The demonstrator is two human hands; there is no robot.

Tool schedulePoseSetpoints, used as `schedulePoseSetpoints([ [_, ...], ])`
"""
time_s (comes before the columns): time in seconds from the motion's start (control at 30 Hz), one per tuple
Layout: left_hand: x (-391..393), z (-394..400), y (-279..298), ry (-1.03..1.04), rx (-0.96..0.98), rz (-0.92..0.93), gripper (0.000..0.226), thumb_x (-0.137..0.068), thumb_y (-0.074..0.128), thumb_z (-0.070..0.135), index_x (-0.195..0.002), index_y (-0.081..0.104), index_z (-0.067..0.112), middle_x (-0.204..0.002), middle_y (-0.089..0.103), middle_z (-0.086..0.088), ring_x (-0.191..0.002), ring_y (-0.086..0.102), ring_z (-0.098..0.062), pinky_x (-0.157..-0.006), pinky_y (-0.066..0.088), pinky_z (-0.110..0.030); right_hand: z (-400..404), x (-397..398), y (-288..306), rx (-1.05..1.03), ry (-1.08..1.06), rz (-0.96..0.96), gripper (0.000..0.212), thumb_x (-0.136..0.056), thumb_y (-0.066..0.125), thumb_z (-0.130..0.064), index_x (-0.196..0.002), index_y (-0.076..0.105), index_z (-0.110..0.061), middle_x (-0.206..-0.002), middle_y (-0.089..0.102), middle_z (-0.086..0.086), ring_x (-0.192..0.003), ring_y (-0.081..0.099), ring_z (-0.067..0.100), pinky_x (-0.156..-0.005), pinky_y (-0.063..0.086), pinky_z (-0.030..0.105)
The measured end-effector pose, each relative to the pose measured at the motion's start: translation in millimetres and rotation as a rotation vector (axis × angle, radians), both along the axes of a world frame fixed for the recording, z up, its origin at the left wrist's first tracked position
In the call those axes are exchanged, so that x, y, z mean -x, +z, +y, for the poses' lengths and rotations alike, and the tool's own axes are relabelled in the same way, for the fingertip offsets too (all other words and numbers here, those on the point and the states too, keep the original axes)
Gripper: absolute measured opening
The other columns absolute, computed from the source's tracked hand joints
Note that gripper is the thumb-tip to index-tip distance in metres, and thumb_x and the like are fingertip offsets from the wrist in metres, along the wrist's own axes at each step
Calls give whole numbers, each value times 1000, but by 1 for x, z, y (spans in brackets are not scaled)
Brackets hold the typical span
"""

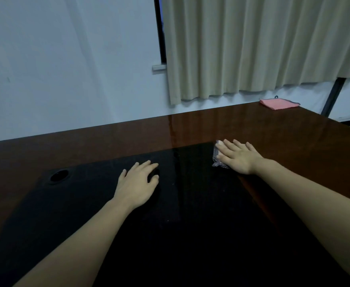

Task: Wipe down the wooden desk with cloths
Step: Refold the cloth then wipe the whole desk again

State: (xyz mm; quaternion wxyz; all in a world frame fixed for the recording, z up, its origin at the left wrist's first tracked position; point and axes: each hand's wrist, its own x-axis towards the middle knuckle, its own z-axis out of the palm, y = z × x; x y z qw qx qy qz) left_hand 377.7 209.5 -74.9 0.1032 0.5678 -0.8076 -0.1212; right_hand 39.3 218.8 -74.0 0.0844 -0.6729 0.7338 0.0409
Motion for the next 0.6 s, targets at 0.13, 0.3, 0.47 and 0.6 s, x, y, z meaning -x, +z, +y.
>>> schedulePoseSetpoints([
  [0.13,-15,-2,-3,32,-26,-16,49,-108,36,44,-157,32,39,-168,19,12,-157,9,-21,-125,4,-54,13,-51,5,1,96,5,61,-105,12,-61,-159,-8,-42,-169,-12,-8,-156,-10,22,-125,-5,51],
  [0.3,-16,0,-9,29,-16,-15,50,-108,31,46,-157,29,40,-168,16,12,-157,7,-21,-125,1,-54,66,-94,6,-15,323,-43,64,-100,9,-67,-158,-7,-46,-168,-13,-12,-155,-14,14,-125,-9,46],
  [0.47,-17,-1,-11,21,-5,-24,50,-108,29,46,-158,28,40,-169,15,12,-157,7,-21,-125,2,-53,76,-77,7,-24,267,-42,70,-91,5,-74,-155,-8,-50,-166,-14,-16,-154,-15,10,-125,-11,42],
  [0.6,-16,-3,-11,21,-3,-23,51,-108,29,46,-158,27,40,-169,14,12,-157,7,-21,-125,1,-53,42,-52,-1,6,108,-18,61,-103,15,-63,-157,-7,-47,-168,-12,-13,-155,-12,14,-125,-7,43],
])
